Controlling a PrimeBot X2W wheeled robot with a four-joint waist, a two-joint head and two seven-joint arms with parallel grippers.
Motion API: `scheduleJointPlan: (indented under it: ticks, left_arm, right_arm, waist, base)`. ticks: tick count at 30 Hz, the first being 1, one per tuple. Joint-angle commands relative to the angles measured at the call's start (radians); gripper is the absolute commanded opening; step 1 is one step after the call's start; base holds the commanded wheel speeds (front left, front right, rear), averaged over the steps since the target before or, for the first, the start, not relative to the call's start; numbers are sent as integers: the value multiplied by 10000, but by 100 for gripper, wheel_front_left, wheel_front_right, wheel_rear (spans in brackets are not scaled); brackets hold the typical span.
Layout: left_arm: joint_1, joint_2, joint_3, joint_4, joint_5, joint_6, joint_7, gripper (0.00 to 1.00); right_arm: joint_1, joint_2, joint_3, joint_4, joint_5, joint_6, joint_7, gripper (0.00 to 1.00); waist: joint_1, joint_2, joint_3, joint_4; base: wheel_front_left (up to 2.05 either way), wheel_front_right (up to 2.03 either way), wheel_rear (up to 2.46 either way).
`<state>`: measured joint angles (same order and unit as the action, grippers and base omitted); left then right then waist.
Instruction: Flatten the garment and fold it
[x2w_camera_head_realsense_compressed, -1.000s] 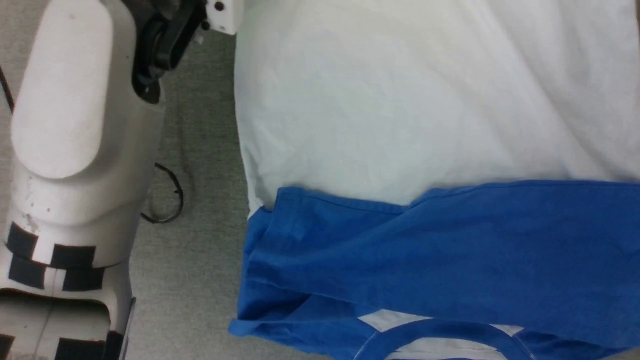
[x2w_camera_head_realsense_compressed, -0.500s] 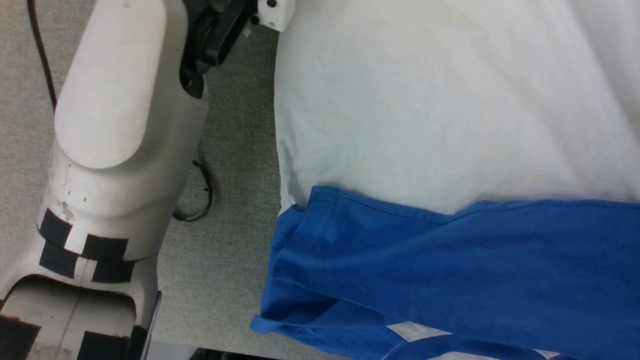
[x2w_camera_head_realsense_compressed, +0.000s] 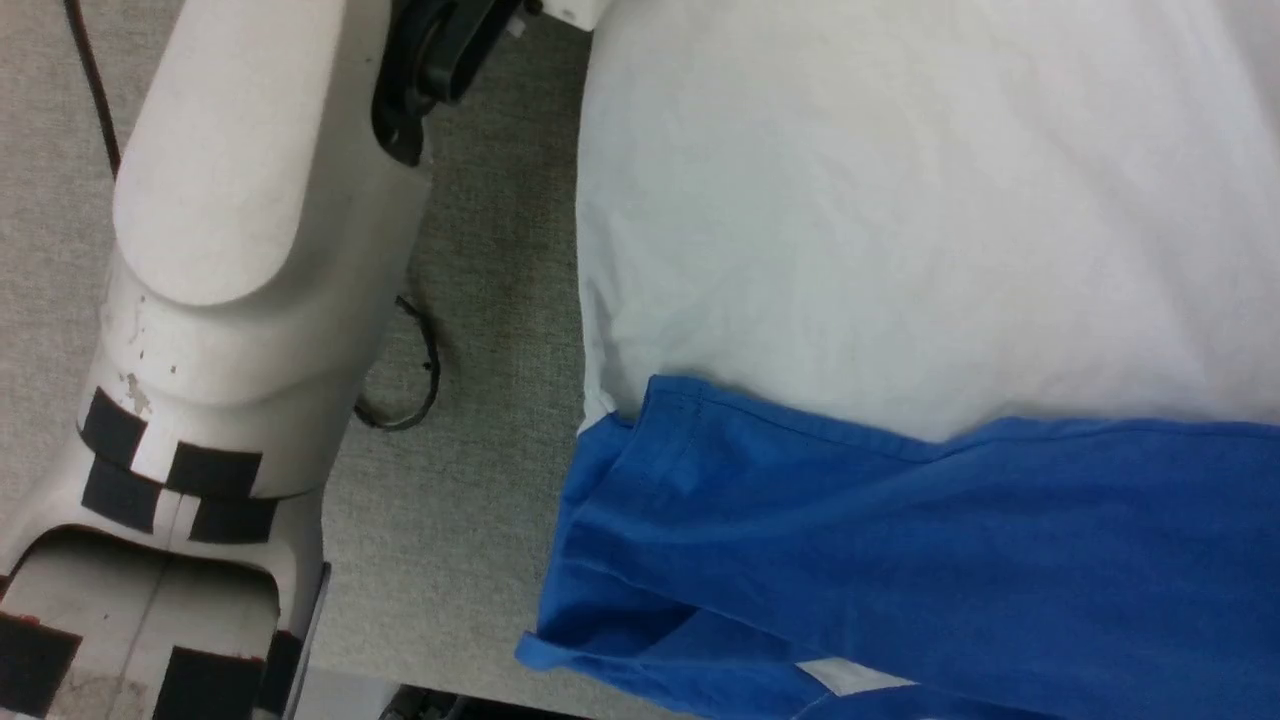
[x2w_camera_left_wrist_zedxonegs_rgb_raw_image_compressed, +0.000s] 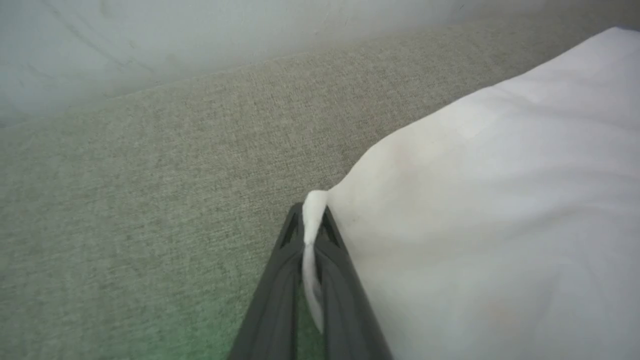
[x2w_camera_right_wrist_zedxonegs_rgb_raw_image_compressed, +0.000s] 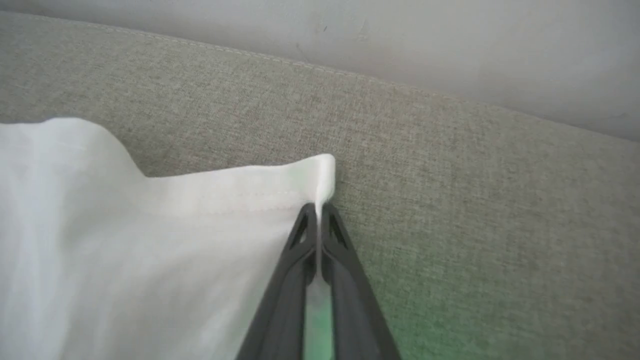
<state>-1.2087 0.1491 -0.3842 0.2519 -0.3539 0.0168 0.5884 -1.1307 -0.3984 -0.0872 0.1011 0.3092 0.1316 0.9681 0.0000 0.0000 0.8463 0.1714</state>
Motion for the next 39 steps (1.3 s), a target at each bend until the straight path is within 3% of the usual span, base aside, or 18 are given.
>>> scheduleJointPlan:
  ticks: [1, 11, 24, 31, 39]
  left_arm:
    - [51, 15, -36, 240, -38, -47, 21, 0]
    - [-270, 32, 259, 396, -252, -109, -847, 0]
    - [3, 767, 851, -216, -245, -337, -2919, 0]
    - [1336, 1070, 584, -1255, -444, -726, -3238, 0]
    - [4223, 1516, 451, -3511, -726, -660, -3768, 0]
  right_arm:
    - [85, 28, 11, 159, -109, -9, -38, 0]
    - [-292, 349, -360, 567, 301, -9, -1416, 0]
    - [284, -212, -855, 243, 2023, -9, -3206, 0]
    - [1711, -346, -885, -31, 2872, -9, -3720, 0]
    - [4482, -18, -1244, -1236, 3974, -9, -4240, 0]
  waist:
    - [0, 0, -11, 13]
    - [0, 0, -332, -182]
    - [0, 0, -1702, -660]
    - [0, 0, -2823, -750]
    - [0, 0, -4197, -828]
  base:
    - [0, 0, 0]
    - [0, 0, 0]
    - [0, 0, 0]
    - [0, 0, 0]
    - [0, 0, 0]
